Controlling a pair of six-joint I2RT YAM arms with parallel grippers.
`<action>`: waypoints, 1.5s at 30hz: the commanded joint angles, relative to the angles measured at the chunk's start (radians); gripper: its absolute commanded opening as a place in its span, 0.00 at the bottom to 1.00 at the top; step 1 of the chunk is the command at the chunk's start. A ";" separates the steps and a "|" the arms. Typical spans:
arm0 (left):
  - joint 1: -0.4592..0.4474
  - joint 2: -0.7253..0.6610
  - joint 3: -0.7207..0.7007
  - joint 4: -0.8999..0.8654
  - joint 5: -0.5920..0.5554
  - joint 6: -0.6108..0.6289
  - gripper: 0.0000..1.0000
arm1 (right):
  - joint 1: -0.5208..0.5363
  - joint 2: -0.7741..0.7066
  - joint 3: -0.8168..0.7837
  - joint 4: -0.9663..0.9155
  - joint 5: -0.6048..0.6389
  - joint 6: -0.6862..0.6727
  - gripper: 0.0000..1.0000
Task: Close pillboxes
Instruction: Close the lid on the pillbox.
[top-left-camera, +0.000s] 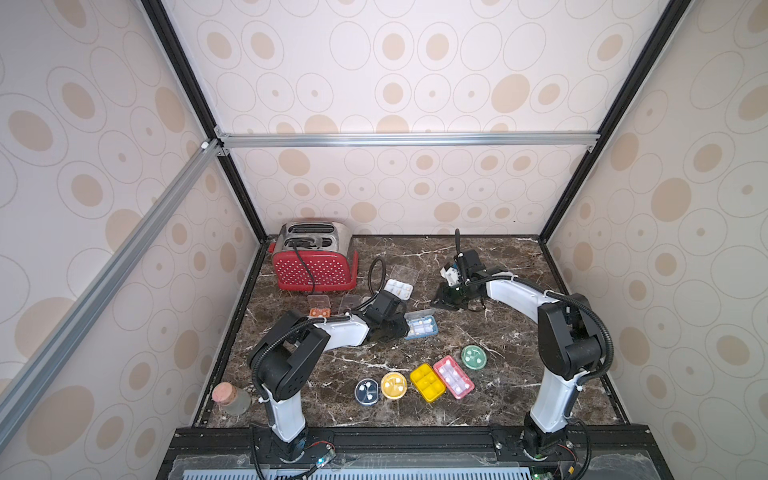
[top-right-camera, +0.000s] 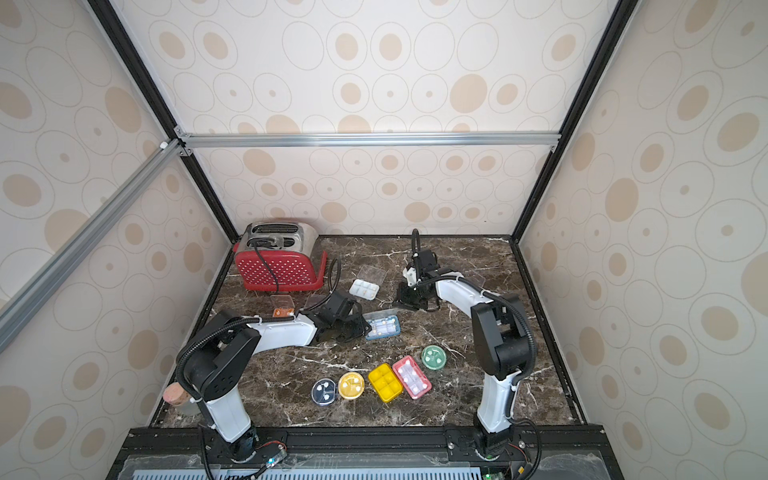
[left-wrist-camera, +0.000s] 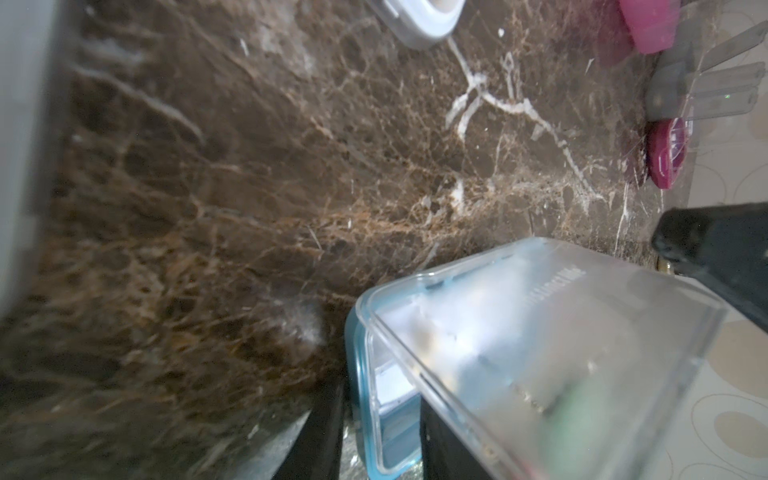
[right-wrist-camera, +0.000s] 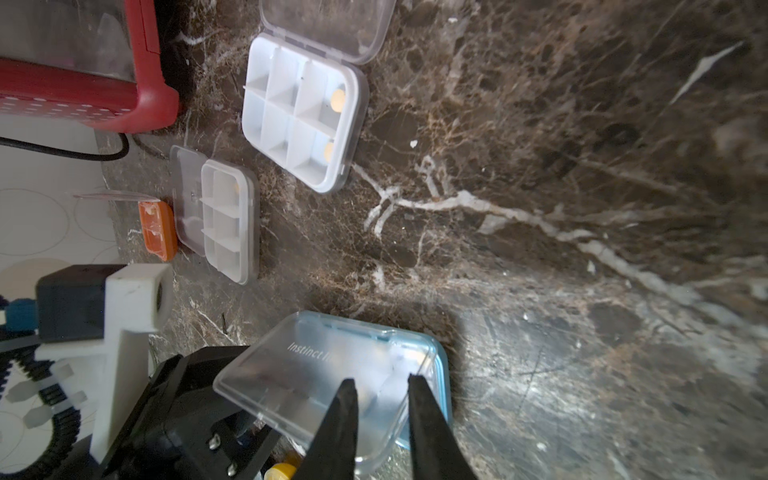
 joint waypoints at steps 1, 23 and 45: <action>-0.004 -0.044 -0.025 -0.020 -0.040 -0.013 0.31 | 0.008 -0.036 -0.032 0.011 -0.009 0.004 0.25; -0.023 -0.208 -0.044 -0.138 -0.042 0.074 0.74 | 0.054 -0.067 -0.098 -0.037 0.047 -0.011 0.44; -0.022 0.004 0.063 -0.119 -0.028 0.114 0.65 | 0.118 -0.031 -0.143 -0.060 0.135 -0.002 0.45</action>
